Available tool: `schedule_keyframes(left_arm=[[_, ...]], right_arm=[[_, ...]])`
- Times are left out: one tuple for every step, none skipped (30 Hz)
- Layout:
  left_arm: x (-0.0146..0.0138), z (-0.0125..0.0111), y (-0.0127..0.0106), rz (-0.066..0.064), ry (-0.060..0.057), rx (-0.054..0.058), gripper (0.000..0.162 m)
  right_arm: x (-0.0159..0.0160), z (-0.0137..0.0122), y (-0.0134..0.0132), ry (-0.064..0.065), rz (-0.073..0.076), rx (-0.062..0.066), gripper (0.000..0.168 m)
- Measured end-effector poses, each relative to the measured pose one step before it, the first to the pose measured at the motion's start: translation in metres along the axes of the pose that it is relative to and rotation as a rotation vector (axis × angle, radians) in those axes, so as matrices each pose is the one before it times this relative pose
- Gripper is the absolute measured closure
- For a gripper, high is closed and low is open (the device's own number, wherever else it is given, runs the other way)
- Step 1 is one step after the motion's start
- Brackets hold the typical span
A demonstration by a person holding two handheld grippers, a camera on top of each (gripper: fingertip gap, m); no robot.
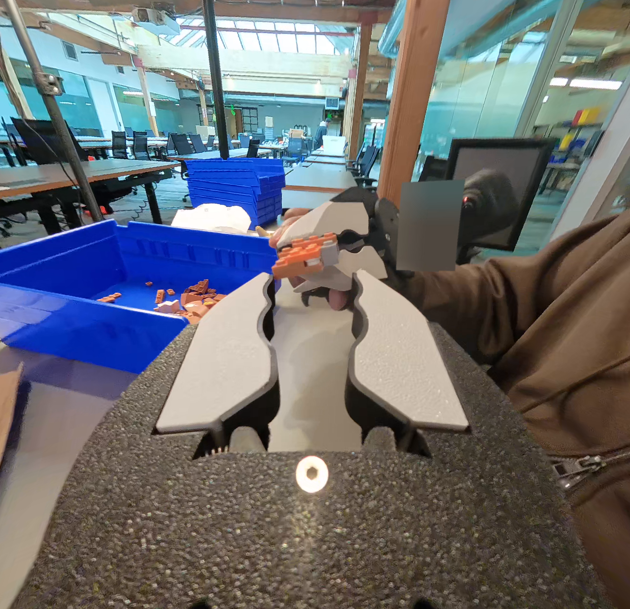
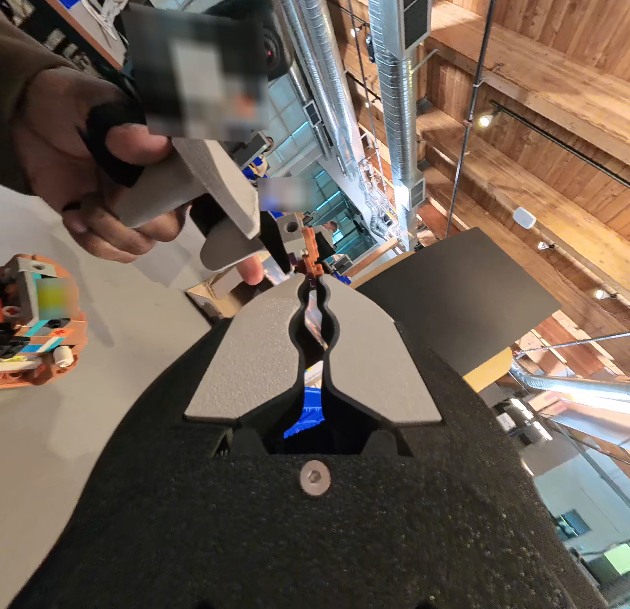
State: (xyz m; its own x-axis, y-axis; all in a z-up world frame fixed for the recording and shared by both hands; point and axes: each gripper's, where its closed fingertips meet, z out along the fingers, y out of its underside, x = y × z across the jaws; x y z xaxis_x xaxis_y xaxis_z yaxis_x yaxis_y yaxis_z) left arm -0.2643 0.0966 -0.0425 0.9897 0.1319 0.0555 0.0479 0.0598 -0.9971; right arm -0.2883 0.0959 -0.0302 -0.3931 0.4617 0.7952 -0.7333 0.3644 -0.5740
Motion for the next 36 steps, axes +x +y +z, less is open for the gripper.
schedule_keyframes(left_arm=[[-0.00143,0.0,-0.00174,-0.0345,-0.0001,0.0178,0.119],[-0.00168,0.00005,-0.0018,-0.0295,-0.003,0.0183,0.118],[-0.00147,0.00015,-0.00142,-0.023,-0.0035,0.0154,0.117],[-0.00102,0.00052,-0.00036,-0.0142,-0.0045,0.0088,0.116],[-0.00033,0.00064,0.00009,-0.0025,-0.0021,0.004,0.115],[0.00067,0.00087,0.00025,0.0061,0.0012,0.0022,0.113],[0.00128,0.00075,-0.00021,0.0092,0.0033,0.006,0.111],[0.00178,0.00078,-0.00074,0.0085,0.0057,0.0114,0.11],[0.00178,0.00067,-0.00139,0.0048,0.0055,0.0148,0.11],[0.00173,0.00073,-0.0016,0.0013,0.0056,0.0168,0.11],[0.00207,0.00061,-0.00192,0.0001,0.0086,0.0194,0.11],[0.00235,0.00058,-0.00175,-0.0008,0.0101,0.0173,0.11],[0.00155,0.00081,-0.00047,-0.0018,0.0065,0.0085,0.111],[0.0007,0.00081,0.00107,0.0019,0.0014,-0.0027,0.112],[0.0007,0.00042,0.00166,0.0115,0.002,-0.0076,0.116],[0.00019,-0.00019,0.00097,0.0174,-0.0021,-0.005,0.12],[0.00038,-0.00053,-0.00034,0.0183,-0.0027,0.0028,0.124],[0.00025,-0.00064,-0.00133,0.0177,-0.0045,0.0079,0.125],[0.00064,-0.0004,-0.00138,0.0225,-0.0029,0.0078,0.125],[0.00007,-0.00015,-0.00171,0.0212,-0.0088,0.0107,0.125],[0.00022,-0.00003,-0.00137,0.0146,-0.006,0.0088,0.125],[0.00022,0.0002,-0.00126,0.002,-0.003,0.0082,0.125],[0.00001,0.0002,-0.00135,-0.0107,-0.0004,0.0101,0.125],[-0.00003,0.00017,-0.00112,-0.0181,0.0022,0.0103,0.124],[-0.00021,0.00032,-0.00064,-0.0194,0.0029,0.0084,0.124],[-0.00018,0.0001,-0.00133,-0.0193,0.003,0.0124,0.122],[0.00022,0.0001,-0.0012,-0.0161,0.0044,0.0094,0.12],[-0.00031,0.00011,-0.00017,-0.0097,0.0001,0.0014,0.119],[-0.00083,0.00018,0.00057,0.0013,-0.007,-0.0046,0.12],[-0.00025,0.00019,0.00046,0.01,-0.0056,-0.0047,0.12],[-0.00009,-0.00003,-0.00014,0.0103,-0.0059,0.0003,0.121],[-0.00039,-0.00021,-0.00051,0.0067,-0.0067,0.0028,0.124],[0.00027,-0.00014,-0.00034,0.0057,0.0008,0.0016,0.124],[-0.00009,-0.00019,0.00019,0.011,-0.0024,-0.0026,0.124],[-0.00099,-0.00009,0.00064,0.0231,-0.0112,-0.0086,0.124],[-0.00104,-0.00025,0.00106,0.0415,-0.0175,-0.0174,0.124]], right_arm=[[0.00194,0.00002,-0.00014,0.0172,-0.0016,0.0007,0.166],[0.00098,-0.00019,-0.00113,0.0127,-0.0032,0.0066,0.166],[0.00047,-0.00035,-0.00211,0.0113,-0.0036,0.0126,0.166],[0.00033,-0.00034,-0.00257,0.0118,-0.0038,0.0144,0.166],[0.0002,-0.00008,-0.00205,0.0125,-0.0048,0.0102,0.166],[0.00019,0.00011,-0.0016,0.0133,-0.0079,0.006,0.166],[0.00016,0.00031,-0.00111,0.0137,-0.0128,0.0032,0.166],[-0.00031,0.00014,-0.00077,0.012,-0.0184,0.0014,0.166],[-0.00053,0.00024,-0.00049,0.0114,-0.0221,-0.0006,0.166],[-0.00023,0.00015,-0.00058,0.0126,-0.022,-0.0006,0.166],[0.00014,0.00007,-0.00086,0.0141,-0.0187,0.0008,0.166],[0.0002,0.0,-0.00111,0.0124,-0.0138,0.003,0.166],[-0.0003,0.00005,-0.00154,0.0068,-0.0081,0.0055,0.166],[-0.00072,0.00011,-0.0018,0.0019,-0.0031,0.0079,0.166],[-0.00036,0.00018,-0.00138,0.003,0.0001,0.0055,0.166],[0.00004,0.00043,-0.00043,0.0039,0.0019,-0.0003,0.166],[-0.00033,0.00053,0.0002,0.001,0.0037,-0.0017,0.166],[-0.00028,0.0003,-0.00044,-0.0004,0.0054,0.0039,0.166],[-0.00044,0.00008,-0.00072,-0.0009,0.0056,0.0048,0.166],[-0.00042,0.00013,-0.00034,-0.0001,0.0035,0.002,0.166],[-0.0002,0.00011,-0.00025,0.0024,0.0019,0.0018,0.167],[-0.00002,0.0001,-0.00014,0.0028,0.0024,0.0015,0.167],[0.00005,0.0002,0.0,0.0034,0.0001,-0.0004,0.167],[0.00025,0.00023,0.00025,0.0066,-0.0063,-0.0033,0.167],[-0.00014,0.0003,0.00066,0.0059,-0.0133,-0.0067,0.167],[-0.00016,0.00038,0.00072,0.0077,-0.0173,-0.0073,0.167],[0.00016,0.00029,0.00035,0.0099,-0.0164,-0.0061,0.167],[-0.00002,0.00021,-0.00002,0.0073,-0.0123,-0.0039,0.167],[-0.00042,0.00031,-0.00017,0.0041,-0.0086,-0.0022,0.167],[-0.00016,0.00023,-0.0001,0.0048,-0.0072,-0.0016,0.167],[-0.00004,0.0001,-0.00047,0.0046,-0.0059,0.0006,0.167],[-0.00005,0.00013,-0.0005,0.0027,-0.0034,0.0016,0.167],[-0.00002,0.00019,-0.00013,0.001,-0.0013,0.0003,0.167],[-0.0001,0.00033,0.00021,-0.0004,-0.0012,-0.0008,0.167],[-0.00037,0.00032,0.00063,-0.0031,-0.0011,-0.003,0.167],[-0.00109,0.00054,0.00139,-0.0108,0.0062,-0.005,0.167]])
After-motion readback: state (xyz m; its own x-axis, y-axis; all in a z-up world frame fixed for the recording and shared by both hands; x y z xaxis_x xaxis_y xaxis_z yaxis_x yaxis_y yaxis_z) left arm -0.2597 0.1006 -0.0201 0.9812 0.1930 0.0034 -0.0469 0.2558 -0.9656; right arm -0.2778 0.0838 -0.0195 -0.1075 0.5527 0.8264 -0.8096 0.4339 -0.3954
